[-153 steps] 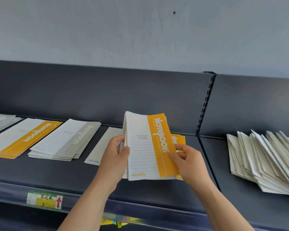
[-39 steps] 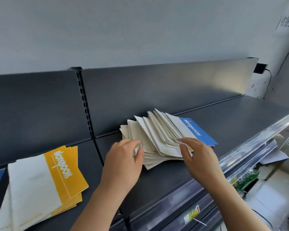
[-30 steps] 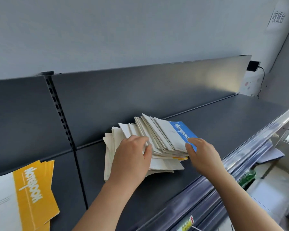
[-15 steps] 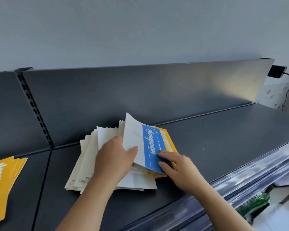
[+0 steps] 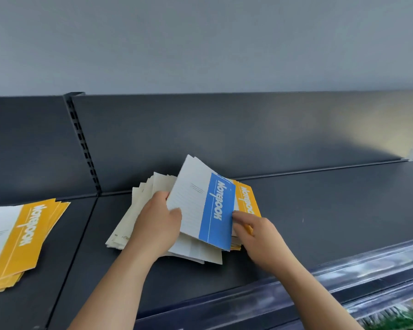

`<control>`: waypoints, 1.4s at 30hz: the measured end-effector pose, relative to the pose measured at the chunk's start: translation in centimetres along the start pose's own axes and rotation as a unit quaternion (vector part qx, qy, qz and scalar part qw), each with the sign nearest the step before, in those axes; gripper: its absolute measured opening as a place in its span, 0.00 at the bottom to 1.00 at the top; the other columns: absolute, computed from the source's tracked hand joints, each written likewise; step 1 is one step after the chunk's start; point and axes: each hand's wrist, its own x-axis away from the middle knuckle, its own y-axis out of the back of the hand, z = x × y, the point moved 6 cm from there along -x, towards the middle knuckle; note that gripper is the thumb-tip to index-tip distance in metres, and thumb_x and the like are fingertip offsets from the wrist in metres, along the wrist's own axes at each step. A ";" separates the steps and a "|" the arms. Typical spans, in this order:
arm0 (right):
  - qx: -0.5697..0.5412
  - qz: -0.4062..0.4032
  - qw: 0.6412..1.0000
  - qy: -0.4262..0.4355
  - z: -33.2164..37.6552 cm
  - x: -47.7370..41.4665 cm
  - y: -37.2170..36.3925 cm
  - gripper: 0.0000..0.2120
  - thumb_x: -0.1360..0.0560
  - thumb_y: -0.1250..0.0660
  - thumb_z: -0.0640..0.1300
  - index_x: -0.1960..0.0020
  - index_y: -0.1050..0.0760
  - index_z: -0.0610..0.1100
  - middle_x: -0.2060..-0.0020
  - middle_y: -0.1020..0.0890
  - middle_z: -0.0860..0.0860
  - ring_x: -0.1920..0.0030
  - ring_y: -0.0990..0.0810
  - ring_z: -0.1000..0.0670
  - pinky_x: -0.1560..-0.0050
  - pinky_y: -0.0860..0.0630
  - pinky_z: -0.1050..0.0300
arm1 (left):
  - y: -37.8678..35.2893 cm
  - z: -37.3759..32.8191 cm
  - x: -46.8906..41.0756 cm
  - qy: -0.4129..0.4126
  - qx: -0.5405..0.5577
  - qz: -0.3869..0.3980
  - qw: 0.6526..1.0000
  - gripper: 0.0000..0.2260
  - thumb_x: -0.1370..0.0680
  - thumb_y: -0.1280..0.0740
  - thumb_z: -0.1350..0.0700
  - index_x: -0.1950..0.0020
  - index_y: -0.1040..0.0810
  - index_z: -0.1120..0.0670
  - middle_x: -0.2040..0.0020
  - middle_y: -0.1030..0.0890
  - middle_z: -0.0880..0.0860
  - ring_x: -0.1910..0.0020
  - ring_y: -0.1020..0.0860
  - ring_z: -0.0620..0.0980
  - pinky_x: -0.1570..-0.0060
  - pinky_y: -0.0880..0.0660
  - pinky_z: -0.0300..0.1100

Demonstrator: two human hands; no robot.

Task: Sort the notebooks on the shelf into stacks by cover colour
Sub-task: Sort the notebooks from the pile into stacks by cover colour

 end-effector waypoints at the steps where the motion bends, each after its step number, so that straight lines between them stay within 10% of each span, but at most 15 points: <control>1: -0.012 0.000 1.000 -0.012 -0.1 -0.1 0.0 0.11 0.21 0.45 0.45 0.59 0.31 0.42 0.66 0.27 0.52 0.71 0.35 0.54 0.71 0.38 0.62 | 0.3 0.1 0.3 0.011 0.019 -0.013 1.000 0.07 0.22 0.42 0.59 0.46 0.29 0.51 0.56 0.23 0.47 0.63 0.25 0.46 0.69 0.32 0.40; 5: -0.107 0.012 0.993 -0.046 0.5 -0.4 -0.6 0.12 0.21 0.42 0.49 0.53 0.27 0.41 0.59 0.20 0.49 0.64 0.24 0.48 0.70 0.31 0.58 | 1.2 0.7 1.5 0.029 0.090 -0.036 0.995 0.07 0.21 0.42 0.60 0.45 0.30 0.51 0.54 0.24 0.44 0.60 0.26 0.41 0.69 0.33 0.36; 11: -0.179 -0.035 0.983 0.032 5.3 -0.9 -1.1 0.09 0.22 0.38 0.46 0.43 0.25 0.52 0.49 0.20 0.63 0.49 0.23 0.66 0.59 0.27 0.73 | 4.4 2.3 2.7 0.009 0.142 -0.069 0.987 0.09 0.20 0.42 0.58 0.42 0.32 0.47 0.48 0.23 0.40 0.51 0.25 0.37 0.63 0.29 0.33; 30: -0.163 0.082 0.969 0.168 26.7 2.1 -19.1 0.14 0.24 0.38 0.40 0.49 0.26 0.60 0.56 0.19 0.56 0.56 0.21 0.55 0.56 0.22 0.56 | 26.1 18.3 11.0 0.045 0.046 -0.241 0.968 0.08 0.19 0.42 0.56 0.42 0.29 0.46 0.49 0.22 0.41 0.54 0.23 0.39 0.70 0.28 0.25; 42: -0.117 0.077 0.980 0.143 37.2 5.5 -31.4 0.09 0.22 0.37 0.44 0.45 0.31 0.55 0.57 0.24 0.55 0.59 0.25 0.57 0.72 0.30 0.69 | 38.7 28.7 12.8 0.071 -0.014 -0.186 0.980 0.11 0.22 0.35 0.56 0.41 0.26 0.49 0.48 0.20 0.42 0.53 0.22 0.38 0.63 0.31 0.27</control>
